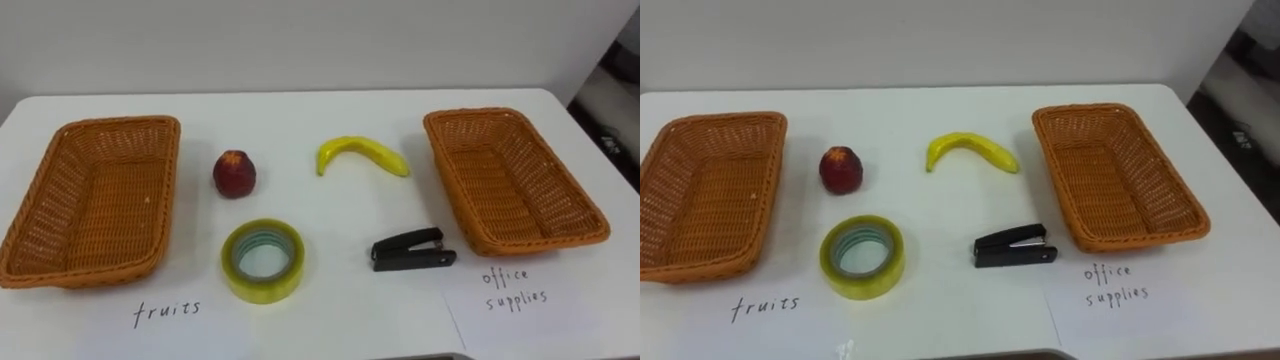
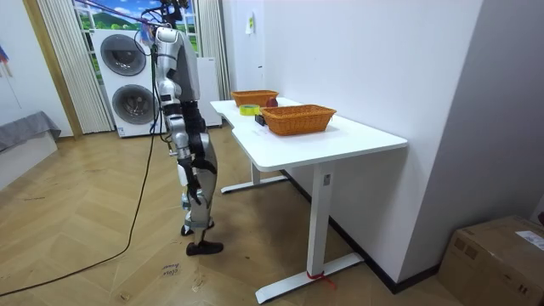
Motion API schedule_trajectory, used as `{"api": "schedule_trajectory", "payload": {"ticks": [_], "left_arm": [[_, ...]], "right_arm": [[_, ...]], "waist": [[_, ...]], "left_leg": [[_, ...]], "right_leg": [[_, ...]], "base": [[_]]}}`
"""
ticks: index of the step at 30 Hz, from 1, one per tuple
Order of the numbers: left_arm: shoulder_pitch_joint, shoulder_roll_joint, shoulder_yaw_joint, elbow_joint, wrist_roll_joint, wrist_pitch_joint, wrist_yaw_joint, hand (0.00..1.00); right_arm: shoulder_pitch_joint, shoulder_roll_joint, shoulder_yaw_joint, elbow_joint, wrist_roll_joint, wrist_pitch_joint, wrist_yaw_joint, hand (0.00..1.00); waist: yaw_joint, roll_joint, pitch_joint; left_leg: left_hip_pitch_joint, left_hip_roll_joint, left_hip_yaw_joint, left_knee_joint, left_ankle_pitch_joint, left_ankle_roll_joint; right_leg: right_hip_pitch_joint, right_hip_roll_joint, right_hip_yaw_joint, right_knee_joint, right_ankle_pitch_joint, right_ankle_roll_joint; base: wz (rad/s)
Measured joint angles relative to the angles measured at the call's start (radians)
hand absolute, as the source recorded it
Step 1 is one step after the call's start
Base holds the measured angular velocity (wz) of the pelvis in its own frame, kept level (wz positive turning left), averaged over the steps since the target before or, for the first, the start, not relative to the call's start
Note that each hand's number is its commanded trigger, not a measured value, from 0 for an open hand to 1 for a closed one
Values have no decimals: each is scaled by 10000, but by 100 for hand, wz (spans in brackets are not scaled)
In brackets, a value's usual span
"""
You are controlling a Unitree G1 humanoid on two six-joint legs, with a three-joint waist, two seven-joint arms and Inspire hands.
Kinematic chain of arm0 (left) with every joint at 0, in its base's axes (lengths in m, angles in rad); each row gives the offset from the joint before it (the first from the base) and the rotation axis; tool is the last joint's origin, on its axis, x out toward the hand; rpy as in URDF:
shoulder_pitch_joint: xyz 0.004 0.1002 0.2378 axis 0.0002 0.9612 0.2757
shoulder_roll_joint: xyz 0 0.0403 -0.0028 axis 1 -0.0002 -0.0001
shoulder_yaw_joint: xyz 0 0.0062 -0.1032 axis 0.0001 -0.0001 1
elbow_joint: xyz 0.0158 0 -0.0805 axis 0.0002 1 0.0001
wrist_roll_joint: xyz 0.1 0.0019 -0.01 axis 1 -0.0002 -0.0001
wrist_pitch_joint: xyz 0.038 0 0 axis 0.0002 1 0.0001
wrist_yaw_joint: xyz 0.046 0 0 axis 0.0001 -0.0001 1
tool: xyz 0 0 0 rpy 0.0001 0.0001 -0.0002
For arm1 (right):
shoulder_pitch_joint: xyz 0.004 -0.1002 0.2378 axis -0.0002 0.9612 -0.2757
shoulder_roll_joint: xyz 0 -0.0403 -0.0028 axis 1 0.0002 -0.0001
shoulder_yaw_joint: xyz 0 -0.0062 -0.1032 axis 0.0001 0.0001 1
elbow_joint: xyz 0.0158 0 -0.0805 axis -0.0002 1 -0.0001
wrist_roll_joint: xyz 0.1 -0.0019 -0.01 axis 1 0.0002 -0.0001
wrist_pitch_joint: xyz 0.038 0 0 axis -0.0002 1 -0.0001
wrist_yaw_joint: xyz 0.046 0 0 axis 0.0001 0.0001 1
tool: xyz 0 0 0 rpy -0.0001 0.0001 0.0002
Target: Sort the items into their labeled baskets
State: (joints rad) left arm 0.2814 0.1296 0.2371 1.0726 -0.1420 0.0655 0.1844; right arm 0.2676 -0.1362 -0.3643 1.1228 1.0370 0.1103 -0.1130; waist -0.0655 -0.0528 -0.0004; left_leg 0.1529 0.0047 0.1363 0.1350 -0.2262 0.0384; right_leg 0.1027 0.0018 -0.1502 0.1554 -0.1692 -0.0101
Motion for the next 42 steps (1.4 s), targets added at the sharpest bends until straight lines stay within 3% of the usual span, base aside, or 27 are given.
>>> {"api": "schedule_trajectory", "payload": {"ticks": [5, 11, 14, 16, 21, 26, 33, 38, 42], "left_arm": [[64, 214, 61, -242, -10, -10, 41, 0], [335, 214, 139, -539, 20, -16, 273, 0], [384, 220, 155, -681, 77, -16, 268, 0], [375, 221, 173, -806, 287, -40, 263, 0], [375, 329, 141, -809, 407, -62, 250, 0], [374, 395, -58, -846, 491, -57, 206, 0], [214, 386, -91, -842, 502, -10, 254, 0], [173, 401, -65, -412, 806, -33, 301, 0], [284, 397, -58, -296, 955, -32, 301, 0]], "right_arm": [[-391, -518, -686, -1413, 351, -245, -1484, 0], [-489, -619, -1716, -4194, 483, -739, -3567, 0], [-457, -632, -1873, -5483, 105, -1095, -4616, 0], [-441, -637, -2091, -6390, -272, -1102, -5245, 0], [-394, -967, -2188, -8217, -1326, -1448, -6561, 0], [-392, -1023, -2190, -9533, -2363, -1688, -7240, 0], [-470, -1022, -2156, -10841, -4013, -1739, -8285, 0], [-604, -1023, -2164, -11593, -5693, -1739, -8431, 0], [-621, -1025, -2124, -12179, -5939, -1751, -8177, 0]], "waist": [[-165, -4, 2], [-399, -93, -16], [-438, -162, -26], [-435, -255, -62], [-449, -361, -5], [-501, -370, 2], [-459, -120, -17], [-428, -79, -7], [-345, -138, 5]], "left_leg": [[84, -17, 31, -64, -8, 14], [-64, -15, 17, -8, -3, 10], [-153, -13, 19, -17, -3, 10], [-245, -25, 25, -19, 0, 13], [-252, -8, 122, -19, -2, 11], [-256, -6, 134, -27, -5, 10], [-399, -8, 128, -56, 0, 15], [-394, -6, 157, -33, 4, 10], [-400, -6, 159, -9, 2, 10]], "right_leg": [[1, 1, 105, 3, -21, 21], [-183, 8, 97, 143, -42, -2], [-210, 8, 102, 145, -52, 5], [-324, 2, 123, 180, -51, 5], [-372, 19, 172, 204, -51, 5], [-377, 22, 184, 225, -50, 4], [-675, 13, 196, 520, -49, 1], [-668, 16, 194, 518, -50, -2], [-682, -7, 185, 483, -55, -7]], "base": [[-2], [0], [0], [0], [-2], [-1], [-2], [-2], [0]]}}
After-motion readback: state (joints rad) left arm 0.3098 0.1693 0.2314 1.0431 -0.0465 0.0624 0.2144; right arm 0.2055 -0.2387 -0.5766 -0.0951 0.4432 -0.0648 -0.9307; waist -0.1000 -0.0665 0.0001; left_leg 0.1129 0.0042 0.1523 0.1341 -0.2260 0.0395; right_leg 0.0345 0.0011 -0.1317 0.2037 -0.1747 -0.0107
